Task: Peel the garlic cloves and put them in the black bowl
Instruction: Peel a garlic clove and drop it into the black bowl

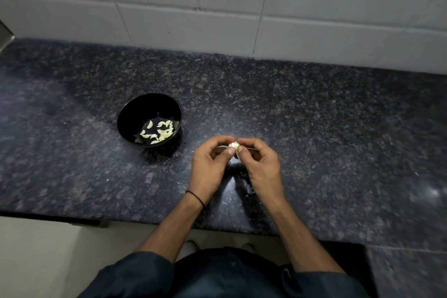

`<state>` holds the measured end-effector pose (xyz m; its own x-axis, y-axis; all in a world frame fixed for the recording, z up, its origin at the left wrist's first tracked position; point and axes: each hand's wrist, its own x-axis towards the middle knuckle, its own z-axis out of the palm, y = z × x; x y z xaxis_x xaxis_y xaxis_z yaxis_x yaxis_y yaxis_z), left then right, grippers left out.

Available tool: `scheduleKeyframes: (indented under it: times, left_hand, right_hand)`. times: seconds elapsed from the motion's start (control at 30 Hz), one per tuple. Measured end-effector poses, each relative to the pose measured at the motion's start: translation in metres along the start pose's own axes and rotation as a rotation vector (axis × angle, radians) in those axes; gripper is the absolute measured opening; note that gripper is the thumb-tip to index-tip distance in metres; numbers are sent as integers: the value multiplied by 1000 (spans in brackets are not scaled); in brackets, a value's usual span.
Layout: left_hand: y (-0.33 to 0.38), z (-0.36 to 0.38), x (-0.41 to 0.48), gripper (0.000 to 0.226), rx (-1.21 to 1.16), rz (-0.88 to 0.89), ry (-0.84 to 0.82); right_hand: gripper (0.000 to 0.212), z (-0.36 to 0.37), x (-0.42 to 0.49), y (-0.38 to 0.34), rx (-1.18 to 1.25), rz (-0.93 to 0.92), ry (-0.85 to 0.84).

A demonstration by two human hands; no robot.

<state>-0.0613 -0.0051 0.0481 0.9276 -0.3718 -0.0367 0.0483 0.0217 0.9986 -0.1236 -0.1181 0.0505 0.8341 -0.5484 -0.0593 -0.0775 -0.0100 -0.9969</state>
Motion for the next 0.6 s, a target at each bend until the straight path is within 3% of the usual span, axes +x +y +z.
scheduleKeyframes:
  times: [0.23, 0.4, 0.6]
  left_hand:
    - [-4, 3, -2, 17, 74, 21, 21]
    - [-10, 3, -2, 23, 6, -65, 23]
    - [-9, 5, -3, 23, 87, -28, 67]
  right_hand:
    - [8, 7, -7, -7, -189, -69, 114]
    - [12, 7, -10, -6, -311, -127, 116]
    - [16, 7, -12, -6, -544, -279, 93]
